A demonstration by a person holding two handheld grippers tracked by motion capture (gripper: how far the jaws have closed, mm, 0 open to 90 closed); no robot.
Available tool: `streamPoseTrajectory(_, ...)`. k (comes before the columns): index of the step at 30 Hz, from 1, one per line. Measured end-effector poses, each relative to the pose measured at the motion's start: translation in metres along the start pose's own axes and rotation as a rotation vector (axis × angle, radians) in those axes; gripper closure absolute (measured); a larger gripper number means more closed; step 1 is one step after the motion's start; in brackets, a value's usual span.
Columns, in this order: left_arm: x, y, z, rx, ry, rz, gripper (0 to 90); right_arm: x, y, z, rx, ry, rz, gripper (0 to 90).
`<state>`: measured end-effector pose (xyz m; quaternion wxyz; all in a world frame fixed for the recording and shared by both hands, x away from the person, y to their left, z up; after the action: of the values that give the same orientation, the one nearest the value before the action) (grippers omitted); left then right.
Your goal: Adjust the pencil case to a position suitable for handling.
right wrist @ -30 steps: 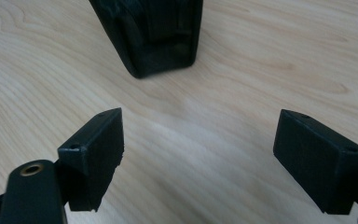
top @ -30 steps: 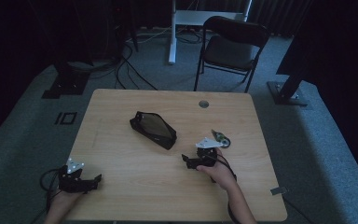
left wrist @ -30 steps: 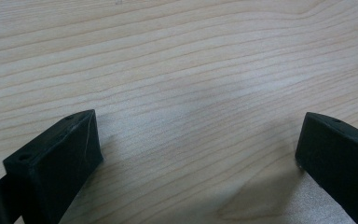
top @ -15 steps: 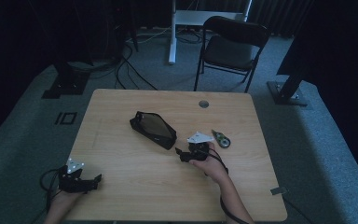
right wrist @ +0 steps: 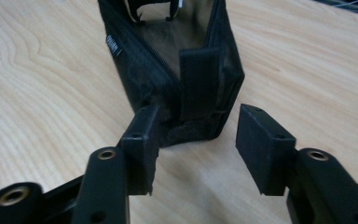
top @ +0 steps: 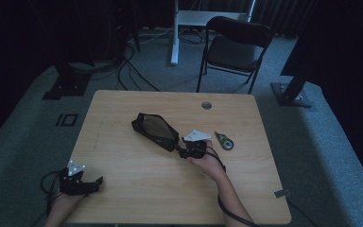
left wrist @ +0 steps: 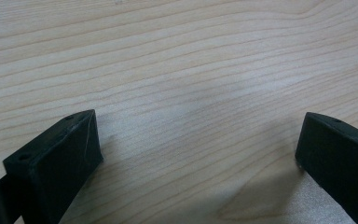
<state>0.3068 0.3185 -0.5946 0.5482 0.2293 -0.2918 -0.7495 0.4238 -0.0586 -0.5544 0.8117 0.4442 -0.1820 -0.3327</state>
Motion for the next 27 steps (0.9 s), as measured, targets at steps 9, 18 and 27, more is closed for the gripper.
streamPoseTrajectory(9,0.000,0.000,0.000,0.000,0.000,0.000,0.0,-0.001,0.003,-0.006,-0.027,0.019,0.037,63.1)
streamPoseTrajectory(18,0.000,0.000,0.000,0.000,0.000,0.000,0.0,-0.005,0.003,-0.006,-0.056,0.049,0.027,72.7)
streamPoseTrajectory(27,0.000,0.000,0.000,0.000,0.000,0.000,0.0,0.000,-0.003,0.003,-0.038,0.045,-0.025,72.8)
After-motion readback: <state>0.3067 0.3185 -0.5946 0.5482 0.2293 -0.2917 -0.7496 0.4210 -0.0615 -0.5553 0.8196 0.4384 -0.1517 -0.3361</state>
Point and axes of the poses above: each handheld gripper's, and its own axes: z roughly backward along the jaws, y roughly out of its top, x roughly to its right, the point moved 6 cm from there along -z, roughly forward along the jaws, and after that the axes turned 1 degree about y, right-handed, at the moved point
